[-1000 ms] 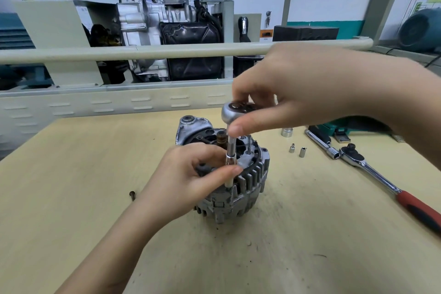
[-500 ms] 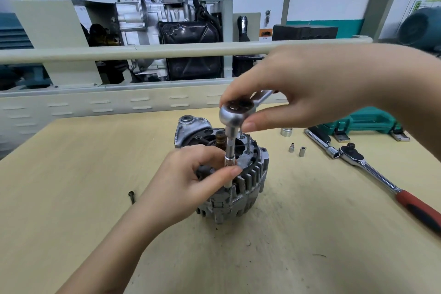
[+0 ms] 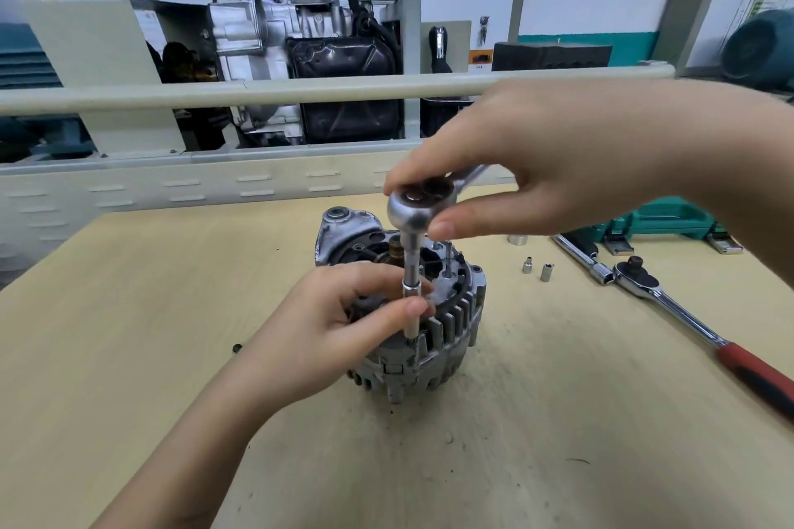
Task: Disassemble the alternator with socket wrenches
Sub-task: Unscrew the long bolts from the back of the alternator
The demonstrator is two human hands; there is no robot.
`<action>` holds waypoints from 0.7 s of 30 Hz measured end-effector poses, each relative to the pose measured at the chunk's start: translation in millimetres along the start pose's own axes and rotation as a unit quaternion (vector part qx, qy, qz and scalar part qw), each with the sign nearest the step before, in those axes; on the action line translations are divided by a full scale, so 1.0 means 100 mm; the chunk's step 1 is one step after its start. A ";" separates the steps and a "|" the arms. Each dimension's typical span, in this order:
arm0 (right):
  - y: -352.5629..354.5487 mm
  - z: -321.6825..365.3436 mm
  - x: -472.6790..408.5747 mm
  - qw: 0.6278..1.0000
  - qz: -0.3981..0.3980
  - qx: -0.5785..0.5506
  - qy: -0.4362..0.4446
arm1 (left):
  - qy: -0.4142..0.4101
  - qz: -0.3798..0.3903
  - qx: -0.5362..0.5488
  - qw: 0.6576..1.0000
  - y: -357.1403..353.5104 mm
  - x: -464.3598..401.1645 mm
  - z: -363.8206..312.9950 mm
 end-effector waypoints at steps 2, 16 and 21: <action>0.00 0.00 0.00 1.000 -0.005 -0.006 -0.003 | -0.010 -0.012 -0.021 1.000 0.00 -0.01 0.00; 0.00 0.00 0.00 1.000 -0.004 -0.019 0.008 | -0.006 -0.004 0.013 1.000 0.03 0.01 0.00; 0.01 0.03 -0.02 1.000 -0.006 -0.021 -0.014 | -0.018 -0.021 -0.019 0.999 0.02 -0.01 -0.02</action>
Point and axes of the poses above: each hand's wrist, its own x-axis away from the middle knuckle, its own y-axis out of the back of the hand, z = x × y, the point moved 4 cm from there along -x, towards the middle knuckle, and after that the axes turned 6 degrees about -y, right-handed, at the moved point
